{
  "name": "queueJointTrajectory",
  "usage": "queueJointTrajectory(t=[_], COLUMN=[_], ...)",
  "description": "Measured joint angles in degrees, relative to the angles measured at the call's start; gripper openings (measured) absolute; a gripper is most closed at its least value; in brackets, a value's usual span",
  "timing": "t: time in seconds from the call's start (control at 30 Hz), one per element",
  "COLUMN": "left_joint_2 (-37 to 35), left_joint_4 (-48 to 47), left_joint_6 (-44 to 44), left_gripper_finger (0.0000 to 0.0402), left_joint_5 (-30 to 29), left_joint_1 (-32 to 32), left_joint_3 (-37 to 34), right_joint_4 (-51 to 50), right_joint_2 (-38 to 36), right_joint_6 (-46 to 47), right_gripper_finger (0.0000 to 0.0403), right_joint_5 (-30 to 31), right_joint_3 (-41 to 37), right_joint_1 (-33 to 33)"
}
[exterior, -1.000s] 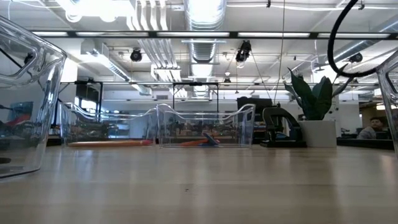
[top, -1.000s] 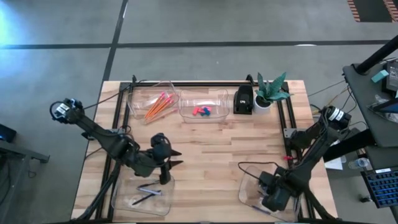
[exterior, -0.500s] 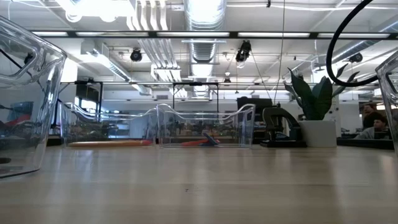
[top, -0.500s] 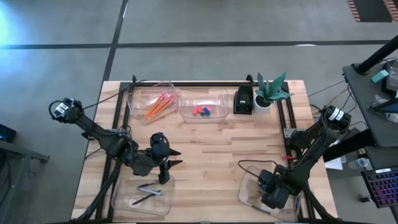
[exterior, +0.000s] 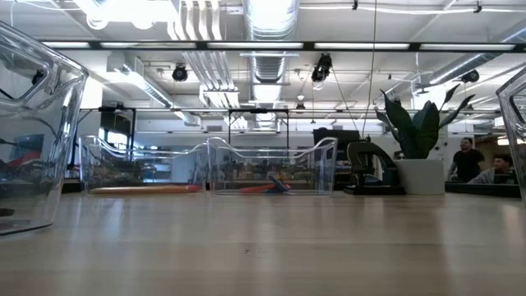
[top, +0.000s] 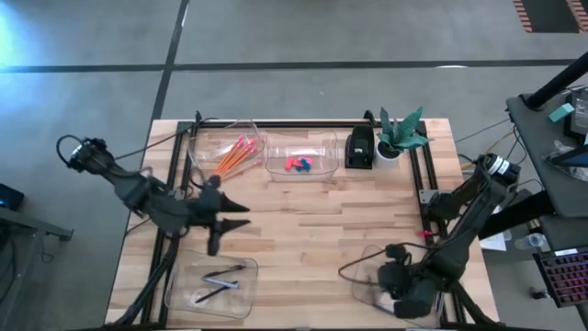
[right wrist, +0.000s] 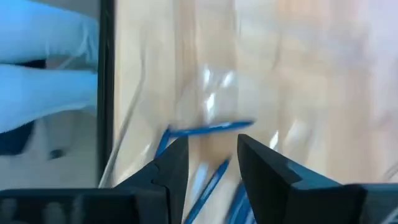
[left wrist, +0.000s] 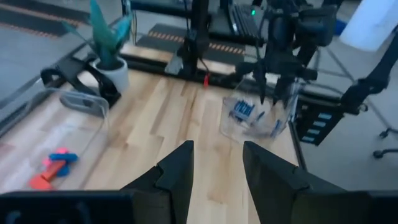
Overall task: Sort crayons/erasers/pens/pencils in bins
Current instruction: Return to home position
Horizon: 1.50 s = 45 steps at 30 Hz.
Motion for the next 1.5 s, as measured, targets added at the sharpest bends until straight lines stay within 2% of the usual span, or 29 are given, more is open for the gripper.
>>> queueJointTrajectory(t=[0.17,0.33,0.53,0.7,0.93,1.17,1.3,1.5], left_joint_2=[-5.3,-9.0,-13.8,-19.7,-29.1,-37.2,-39.7,-41.3], left_joint_4=[-4.4,-8.1,-8.5,-9.3,-8.9,-1.3,3.3,11.4], left_joint_6=[0.0,-0.1,-0.4,-3.4,-10.9,-12.2,-12.1,-11.7], left_gripper_finger=[0.0125,0.0125,0.0125,0.0125,0.0125,0.0125,0.0125,0.0125], left_joint_5=[-2.7,-6.5,-10.7,-14.0,-15.9,-16.6,-16.1,-14.9], left_joint_1=[0.0,0.0,0.0,0.0,0.0,0.0,0.0,0.0], left_joint_3=[0.0,-1.2,-6.8,-12.5,-23.0,-34.2,-39.7,-46.9], right_joint_4=[0.0,0.2,1.6,8.1,19.5,26.9,34.5,44.8], right_joint_2=[-1.2,-4.5,-9.8,-13.8,-18.7,-24.4,-27.1,-29.4], right_joint_6=[-12.4,-17.6,-18.1,-20.1,-28.4,-35.9,-39.4,-44.0], right_gripper_finger=[0.0125,0.0127,0.0127,0.0128,0.0128,0.0128,0.0128,0.0128], right_joint_5=[8.1,8.5,8.5,8.3,8.2,8.2,7.8,3.8], right_joint_3=[2.2,-0.2,-7.8,-14.4,-21.4,-26.3,-29.8,-35.4], right_joint_1=[-1.5,-4.4,-8.8,-12.6,-15.9,-19.6,-22.7,-28.0])
